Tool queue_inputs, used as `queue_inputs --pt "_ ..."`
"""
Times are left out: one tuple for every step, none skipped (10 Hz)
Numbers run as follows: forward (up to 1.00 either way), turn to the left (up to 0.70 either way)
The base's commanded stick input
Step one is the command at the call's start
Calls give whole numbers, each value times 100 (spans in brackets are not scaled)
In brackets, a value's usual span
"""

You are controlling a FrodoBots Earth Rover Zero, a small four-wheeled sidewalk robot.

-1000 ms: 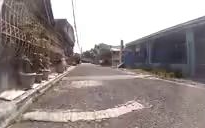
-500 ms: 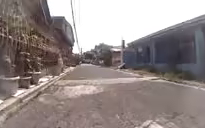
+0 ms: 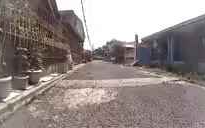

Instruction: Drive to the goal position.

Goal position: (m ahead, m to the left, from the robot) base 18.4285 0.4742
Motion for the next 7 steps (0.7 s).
queue_inputs --pt "100 14" --pt "100 27" --pt "100 27" --pt "100 11" --pt "100 -6" --pt "100 -26" --pt "100 -8"
